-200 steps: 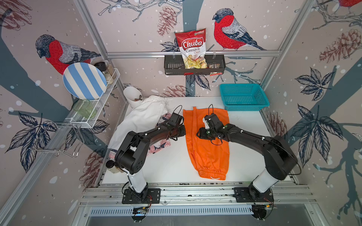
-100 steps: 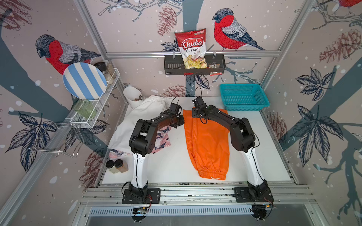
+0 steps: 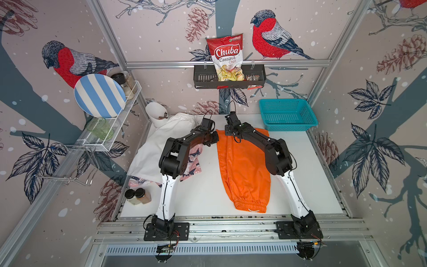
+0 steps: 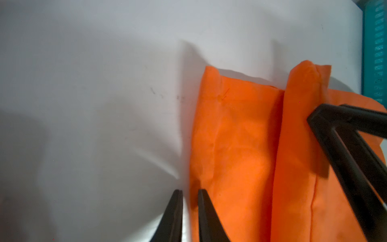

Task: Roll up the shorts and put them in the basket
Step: Roll the shorts at the center of the board.

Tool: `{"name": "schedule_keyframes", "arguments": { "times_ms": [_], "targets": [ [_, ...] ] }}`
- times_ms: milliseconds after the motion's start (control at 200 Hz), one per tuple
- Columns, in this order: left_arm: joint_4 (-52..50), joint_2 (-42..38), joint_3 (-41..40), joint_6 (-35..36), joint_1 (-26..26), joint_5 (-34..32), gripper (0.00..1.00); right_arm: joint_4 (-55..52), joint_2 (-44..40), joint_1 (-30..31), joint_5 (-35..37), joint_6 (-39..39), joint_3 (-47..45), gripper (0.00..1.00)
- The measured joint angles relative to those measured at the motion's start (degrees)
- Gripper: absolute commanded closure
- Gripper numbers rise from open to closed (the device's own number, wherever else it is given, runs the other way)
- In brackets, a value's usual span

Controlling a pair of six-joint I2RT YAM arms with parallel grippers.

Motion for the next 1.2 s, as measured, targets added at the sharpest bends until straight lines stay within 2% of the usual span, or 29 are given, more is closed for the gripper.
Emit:
{"name": "schedule_keyframes", "arguments": {
  "times_ms": [100,470,715,935,1201],
  "targets": [
    [0.17,0.46,0.5,0.37,0.0,0.02,0.82,0.7,-0.02,0.0,-0.04,-0.55,0.07,1.0],
    [1.22,1.46,1.36,0.83,0.04,1.07,0.84,3.54,-2.82,0.35,-6.84,1.77,0.11,1.0],
    [1.92,1.64,1.2,0.79,0.04,1.33,0.85,8.66,-1.22,0.59,-13.09,4.31,-1.36,1.0],
    [3.58,1.92,0.72,0.79,0.04,1.75,0.85,15.45,0.17,-0.66,-22.6,9.4,-7.67,1.0],
    [4.85,2.4,0.74,0.81,0.04,2.49,0.88,24.02,-0.46,-2.1,-30.73,17.29,-11.91,1.0]
  ]
}}
